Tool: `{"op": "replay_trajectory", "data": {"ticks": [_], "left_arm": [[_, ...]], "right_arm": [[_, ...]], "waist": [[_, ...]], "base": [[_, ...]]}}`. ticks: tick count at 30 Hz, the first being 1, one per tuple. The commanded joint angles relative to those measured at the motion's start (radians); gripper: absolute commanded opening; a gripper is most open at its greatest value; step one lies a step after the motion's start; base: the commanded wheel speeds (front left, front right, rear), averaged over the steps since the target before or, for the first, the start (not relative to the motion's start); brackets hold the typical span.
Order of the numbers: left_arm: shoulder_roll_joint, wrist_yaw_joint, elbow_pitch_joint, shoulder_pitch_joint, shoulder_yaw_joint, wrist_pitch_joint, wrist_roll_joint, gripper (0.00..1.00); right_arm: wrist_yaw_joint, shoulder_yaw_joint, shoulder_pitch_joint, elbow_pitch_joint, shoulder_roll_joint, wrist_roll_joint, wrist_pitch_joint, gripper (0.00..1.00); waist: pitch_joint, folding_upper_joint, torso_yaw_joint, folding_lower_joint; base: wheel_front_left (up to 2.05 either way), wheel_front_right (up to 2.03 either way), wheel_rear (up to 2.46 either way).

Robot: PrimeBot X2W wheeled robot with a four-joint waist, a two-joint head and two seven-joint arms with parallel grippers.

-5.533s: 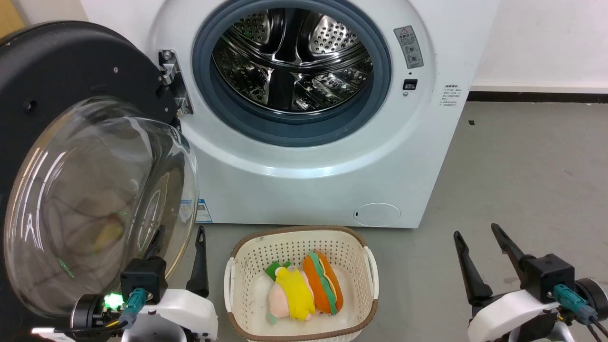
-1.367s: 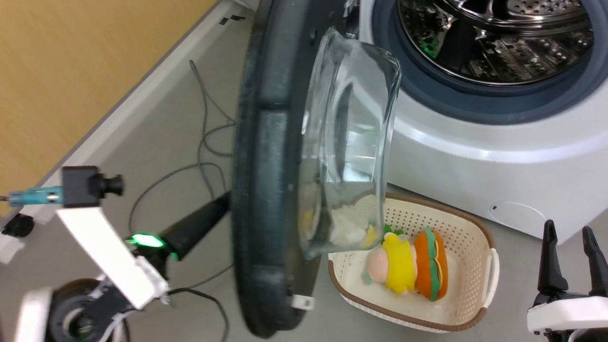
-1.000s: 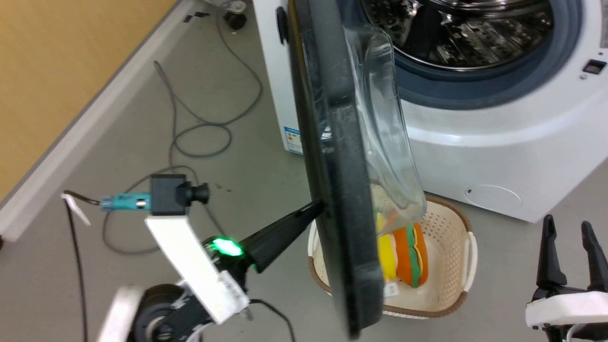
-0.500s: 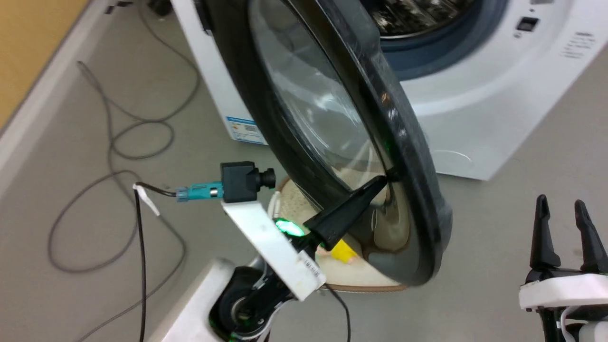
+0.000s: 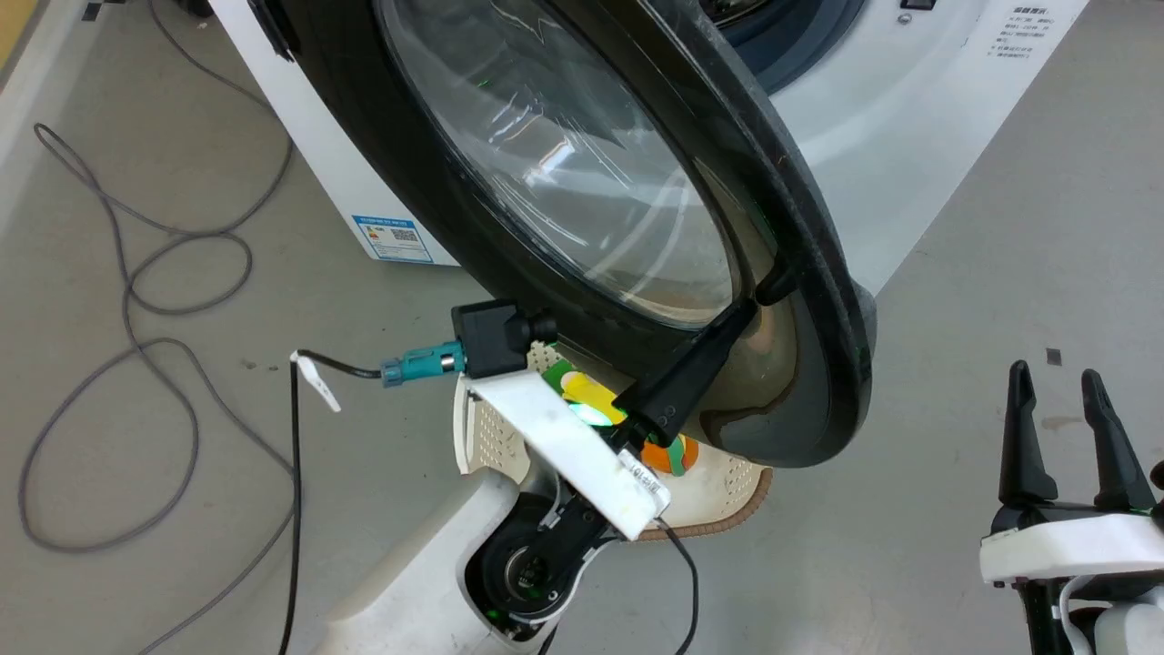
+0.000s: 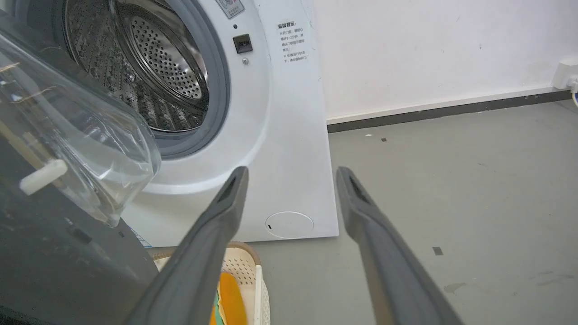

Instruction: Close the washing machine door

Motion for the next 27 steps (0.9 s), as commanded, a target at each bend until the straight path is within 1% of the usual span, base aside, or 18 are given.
{"op": "replay_trajectory", "data": {"ticks": [1, 6, 9, 11, 12, 14, 15, 16, 18, 21, 23, 25, 27], "left_arm": [[0.012, -0.005, 0.006, -0.016, -0.009, -0.012, -0.011, 0.00], [0.049, -0.005, 0.016, -0.025, -0.054, -0.060, -0.040, 0.00], [0.079, -0.005, 0.021, -0.027, -0.072, -0.118, -0.020, 0.00], [0.106, -0.005, 0.033, -0.031, -0.086, -0.165, 0.026, 0.00], [0.122, -0.005, 0.050, -0.034, -0.091, -0.185, 0.066, 0.00], [0.151, -0.005, 0.109, -0.041, -0.082, -0.211, 0.177, 0.00], [0.159, 0.003, 0.143, -0.043, -0.070, -0.217, 0.245, 0.00], [0.160, 0.027, 0.165, -0.045, -0.044, -0.219, 0.316, 0.00], [0.146, 0.087, 0.171, -0.031, 0.048, -0.220, 0.465, 0.00], [0.131, 0.179, 0.133, 0.020, 0.170, -0.220, 0.685, 0.00], [0.114, 0.223, 0.093, 0.066, 0.252, -0.220, 0.785, 0.00], [0.098, 0.253, 0.054, 0.113, 0.334, -0.220, 0.859, 0.00], [0.095, 0.281, 0.024, 0.156, 0.399, -0.220, 0.940, 0.00]], "right_arm": [[0.001, 0.000, -0.013, -0.004, 0.001, 0.006, -0.005, 1.00], [0.001, -0.001, -0.006, 0.000, 0.001, 0.005, -0.005, 1.00], [0.001, -0.003, -0.002, 0.003, 0.001, 0.006, -0.005, 1.00], [0.001, -0.007, 0.001, 0.001, 0.001, 0.008, -0.005, 1.00], [0.001, -0.010, 0.003, 0.000, 0.001, 0.011, -0.005, 1.00], [0.001, -0.020, 0.006, -0.002, 0.001, 0.013, -0.005, 1.00], [0.001, -0.025, 0.009, -0.003, 0.001, 0.014, -0.005, 1.00], [0.001, -0.029, 0.012, -0.007, 0.001, 0.013, -0.005, 1.00], [0.001, -0.040, 0.017, -0.015, 0.001, 0.012, -0.005, 1.00], [0.001, -0.053, 0.019, -0.029, 0.001, 0.011, -0.005, 1.00], [0.001, -0.061, 0.019, -0.042, 0.001, 0.010, -0.005, 1.00], [0.001, -0.067, 0.016, -0.057, 0.001, 0.007, -0.005, 1.00], [0.001, -0.072, 0.012, -0.075, 0.001, 0.003, -0.005, 1.00]], "waist": [[-0.002, 0.0000, 0.001, -0.0001], [-0.019, 0.0000, 0.009, -0.0001], [-0.035, 0.0000, 0.013, -0.0001], [-0.046, 0.0000, 0.016, -0.0001], [-0.053, 0.0000, 0.018, -0.0001], [-0.067, 0.0000, 0.024, -0.0001], [-0.074, 0.0000, 0.027, -0.0001], [-0.080, 0.0000, 0.029, -0.0001], [-0.091, 0.0000, 0.035, -0.0001], [-0.106, 0.0000, 0.039, -0.0001], [-0.115, 0.0000, 0.043, -0.0001], [-0.123, 0.0000, 0.047, -0.0001], [-0.133, 0.0000, 0.051, -0.0001]], "base": [[0.00, 0.00, 0.00], [0.00, 0.00, 0.00], [0.00, 0.00, 0.00], [0.00, 0.00, 0.00], [0.00, 0.00, 0.00], [0.00, 0.00, 0.00], [0.00, 0.00, 0.00], [0.00, 0.00, 0.00], [0.00, 0.00, 0.00], [0.00, 0.00, 0.00], [0.00, 0.00, 0.00], [0.00, 0.00, 0.00], [0.00, 0.00, 0.00]]}}
